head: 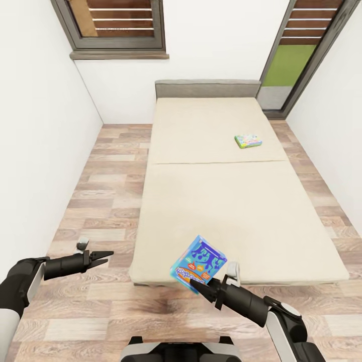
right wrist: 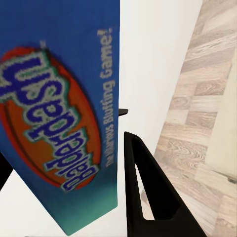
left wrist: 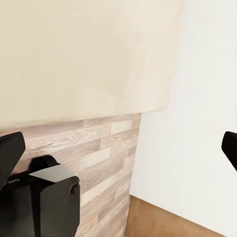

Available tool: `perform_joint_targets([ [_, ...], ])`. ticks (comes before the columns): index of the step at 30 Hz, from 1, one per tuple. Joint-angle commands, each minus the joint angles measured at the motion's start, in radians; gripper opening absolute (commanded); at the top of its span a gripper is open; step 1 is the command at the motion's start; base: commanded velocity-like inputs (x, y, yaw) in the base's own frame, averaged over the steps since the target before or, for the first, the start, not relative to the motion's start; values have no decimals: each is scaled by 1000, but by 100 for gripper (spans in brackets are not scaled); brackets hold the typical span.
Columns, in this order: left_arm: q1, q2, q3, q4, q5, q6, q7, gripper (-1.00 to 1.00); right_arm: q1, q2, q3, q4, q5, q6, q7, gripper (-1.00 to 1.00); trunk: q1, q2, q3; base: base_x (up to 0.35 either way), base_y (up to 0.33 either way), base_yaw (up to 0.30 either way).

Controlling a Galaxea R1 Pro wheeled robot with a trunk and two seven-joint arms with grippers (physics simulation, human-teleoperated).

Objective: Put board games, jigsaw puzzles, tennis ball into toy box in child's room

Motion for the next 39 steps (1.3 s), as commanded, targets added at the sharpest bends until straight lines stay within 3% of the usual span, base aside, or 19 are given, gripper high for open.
perform_joint_targets([
  [1, -1, 0, 0, 0, 2, 10, -2, 100, 0, -1, 1, 0, -9, 9, -2, -100, 1, -1, 0, 0, 0, 0],
  [39, -2, -9, -2, 0, -1, 10, -2, 100, 0, 0, 3, 11, -1, 9, -6, -100, 1, -1, 63, 0, 0, 0],
])
